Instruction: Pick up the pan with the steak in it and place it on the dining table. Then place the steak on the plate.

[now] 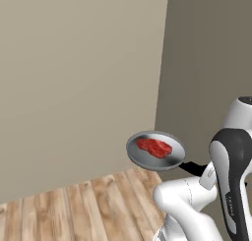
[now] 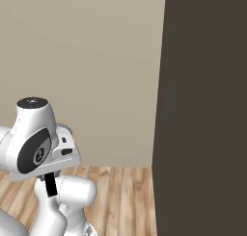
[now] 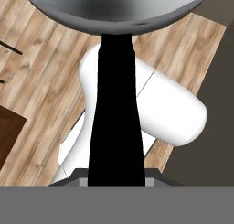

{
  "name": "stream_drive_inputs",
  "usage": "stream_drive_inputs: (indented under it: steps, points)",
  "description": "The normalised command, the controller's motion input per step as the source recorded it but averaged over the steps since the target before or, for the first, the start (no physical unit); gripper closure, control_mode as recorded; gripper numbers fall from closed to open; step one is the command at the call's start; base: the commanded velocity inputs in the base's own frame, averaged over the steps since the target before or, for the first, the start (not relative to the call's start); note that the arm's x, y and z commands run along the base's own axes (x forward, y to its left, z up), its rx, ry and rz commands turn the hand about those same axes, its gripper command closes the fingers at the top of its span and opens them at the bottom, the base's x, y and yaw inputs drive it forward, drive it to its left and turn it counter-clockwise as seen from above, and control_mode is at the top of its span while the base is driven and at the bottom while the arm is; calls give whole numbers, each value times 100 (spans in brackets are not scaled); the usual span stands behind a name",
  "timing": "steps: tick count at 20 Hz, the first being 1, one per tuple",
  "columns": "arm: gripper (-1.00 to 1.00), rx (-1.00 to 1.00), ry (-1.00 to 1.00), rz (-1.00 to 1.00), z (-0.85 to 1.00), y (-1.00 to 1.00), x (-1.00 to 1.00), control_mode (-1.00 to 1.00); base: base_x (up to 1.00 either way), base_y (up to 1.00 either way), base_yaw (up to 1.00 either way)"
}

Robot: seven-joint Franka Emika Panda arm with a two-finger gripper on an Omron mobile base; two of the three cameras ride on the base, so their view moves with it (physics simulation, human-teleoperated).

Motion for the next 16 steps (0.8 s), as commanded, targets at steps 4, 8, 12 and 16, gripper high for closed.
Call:
stream_drive_inputs:
  steps: [4,8,12,16]
  points:
    - [100,0,0,0,0,0,0,100,85,27,4]
    - [100,0,0,0,0,0,0,100,1,1,44]
    - [100,0,0,0,0,0,0,100,-2,0,50]
    - [100,0,0,0,0,0,0,100,-2,0,50]
